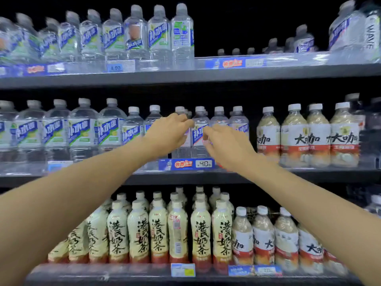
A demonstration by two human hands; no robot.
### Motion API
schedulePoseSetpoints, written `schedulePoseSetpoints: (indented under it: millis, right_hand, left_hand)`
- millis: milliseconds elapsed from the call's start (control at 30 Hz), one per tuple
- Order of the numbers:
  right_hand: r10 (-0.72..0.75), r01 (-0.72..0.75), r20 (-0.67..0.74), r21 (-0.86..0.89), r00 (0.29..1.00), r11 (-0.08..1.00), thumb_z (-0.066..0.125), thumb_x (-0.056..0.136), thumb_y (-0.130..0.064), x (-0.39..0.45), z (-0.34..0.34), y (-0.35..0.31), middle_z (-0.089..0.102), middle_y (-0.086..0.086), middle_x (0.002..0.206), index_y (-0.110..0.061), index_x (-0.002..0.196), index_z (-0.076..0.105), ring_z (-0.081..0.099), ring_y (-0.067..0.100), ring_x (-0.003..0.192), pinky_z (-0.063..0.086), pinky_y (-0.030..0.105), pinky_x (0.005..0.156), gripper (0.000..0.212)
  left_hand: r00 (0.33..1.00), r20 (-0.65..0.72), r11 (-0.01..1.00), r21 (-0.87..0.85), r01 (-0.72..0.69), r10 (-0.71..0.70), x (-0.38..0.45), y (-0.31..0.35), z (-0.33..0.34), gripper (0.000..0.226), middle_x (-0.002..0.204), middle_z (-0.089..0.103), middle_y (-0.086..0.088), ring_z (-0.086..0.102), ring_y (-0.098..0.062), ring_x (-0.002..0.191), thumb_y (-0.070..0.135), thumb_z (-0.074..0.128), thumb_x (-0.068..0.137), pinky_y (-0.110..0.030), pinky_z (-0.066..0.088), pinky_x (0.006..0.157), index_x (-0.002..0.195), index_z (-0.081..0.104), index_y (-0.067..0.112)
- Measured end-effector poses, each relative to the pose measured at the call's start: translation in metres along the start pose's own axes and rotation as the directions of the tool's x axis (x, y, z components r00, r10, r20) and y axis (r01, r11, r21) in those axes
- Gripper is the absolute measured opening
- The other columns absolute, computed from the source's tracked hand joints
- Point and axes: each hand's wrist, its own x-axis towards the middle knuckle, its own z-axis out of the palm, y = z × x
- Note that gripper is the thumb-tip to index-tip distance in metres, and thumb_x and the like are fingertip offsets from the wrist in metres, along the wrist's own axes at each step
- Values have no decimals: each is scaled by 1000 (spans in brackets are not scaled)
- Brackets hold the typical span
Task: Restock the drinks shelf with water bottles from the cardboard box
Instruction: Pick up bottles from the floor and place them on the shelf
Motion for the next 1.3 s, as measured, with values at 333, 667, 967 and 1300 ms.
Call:
schedulePoseSetpoints:
  millis: [333, 667, 967, 1300]
  right_hand:
    - [-327, 296, 132, 208, 936, 932, 40, 99, -36, -40, 36, -173, 61, 0, 109, -20, 115, 51, 59, 26, 104, 46, 36, 67, 25]
    - [-658, 476, 283, 503, 698, 721, 37, 100, -30, -136, 134, -350, 66, -2, 102, -21, 110, 57, 65, 24, 93, 42, 31, 56, 24]
    - [-829, 503, 446, 659, 337, 559, 42, 95, -15, -266, 231, -462, 66, 4, 110, -18, 110, 56, 63, 28, 99, 38, 34, 67, 21]
    - [-891, 566, 375, 805, -255, 177, 50, 94, -14, -392, 310, -566, 59, 8, 127, -22, 135, 44, 57, 32, 114, 48, 41, 87, 42]
  left_hand:
    - [984, 108, 989, -24, 145, -142, -197, -55, -4, 28, 112, 61, -3, 59, -28, 105, 23, 52, 93, -38, 48, 65, 120, 58, 18]
    - [799, 437, 890, 5, 456, -412, -428, -65, 62, 26, 107, 62, -3, 63, -29, 98, 25, 50, 91, -38, 49, 65, 114, 61, 19]
    - [479, 705, 748, 109, 655, -523, -609, -14, 152, 33, 126, 59, -1, 60, -26, 110, 19, 48, 95, -37, 52, 82, 127, 54, 22]
    - [19, 882, 540, 271, 797, -471, -790, 67, 244, 41, 134, 52, -2, 54, -25, 117, 27, 52, 94, -36, 46, 90, 135, 45, 25]
